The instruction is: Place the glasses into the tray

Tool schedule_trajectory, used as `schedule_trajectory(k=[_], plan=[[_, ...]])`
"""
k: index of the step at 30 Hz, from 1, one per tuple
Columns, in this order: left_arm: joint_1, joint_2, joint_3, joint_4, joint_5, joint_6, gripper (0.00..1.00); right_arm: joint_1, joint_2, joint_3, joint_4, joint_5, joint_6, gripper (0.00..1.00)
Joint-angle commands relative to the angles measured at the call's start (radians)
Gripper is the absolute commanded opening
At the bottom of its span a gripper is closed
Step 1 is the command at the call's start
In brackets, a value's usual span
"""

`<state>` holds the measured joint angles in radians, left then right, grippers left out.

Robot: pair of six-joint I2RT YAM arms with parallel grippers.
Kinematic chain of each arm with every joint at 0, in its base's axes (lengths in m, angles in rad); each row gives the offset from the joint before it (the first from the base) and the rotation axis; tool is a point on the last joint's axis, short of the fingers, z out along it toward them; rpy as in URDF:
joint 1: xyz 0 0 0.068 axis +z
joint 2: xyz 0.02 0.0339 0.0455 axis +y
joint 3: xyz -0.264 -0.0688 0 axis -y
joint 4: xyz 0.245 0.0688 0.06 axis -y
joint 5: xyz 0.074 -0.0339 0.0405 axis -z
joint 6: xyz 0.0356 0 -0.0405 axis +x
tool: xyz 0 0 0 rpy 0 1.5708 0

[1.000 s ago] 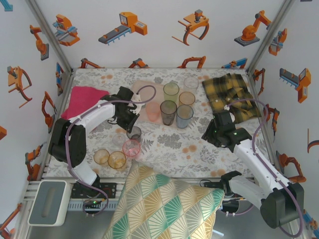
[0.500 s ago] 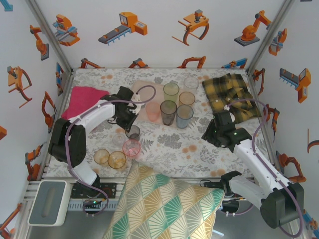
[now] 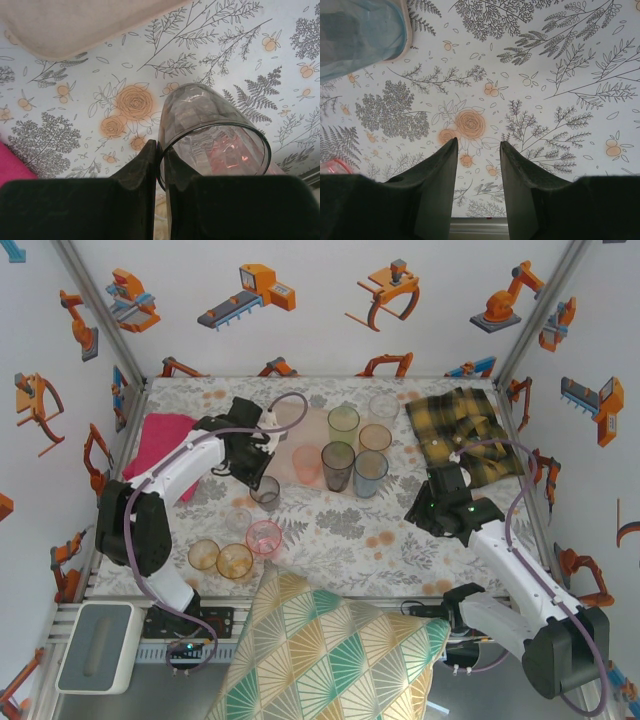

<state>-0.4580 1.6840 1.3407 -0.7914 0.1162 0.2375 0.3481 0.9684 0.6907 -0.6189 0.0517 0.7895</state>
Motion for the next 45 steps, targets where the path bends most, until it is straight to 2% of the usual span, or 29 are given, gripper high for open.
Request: schedule_trajectory(k=[1,23,45], plan=[[0.017,-0.033,0.046,-0.046,-0.012,0.000,0.17,-0.008,0.003,-0.014,0.015,0.008,0.013,0.40],[0.093,0.132,0.348,-0.092,-0.017,0.004,0.17,-0.009,0.010,-0.014,0.023,-0.004,0.010,0.40],[0.104,0.323,0.617,-0.129,0.043,-0.065,0.17,-0.008,-0.001,0.012,-0.010,-0.002,0.025,0.40]])
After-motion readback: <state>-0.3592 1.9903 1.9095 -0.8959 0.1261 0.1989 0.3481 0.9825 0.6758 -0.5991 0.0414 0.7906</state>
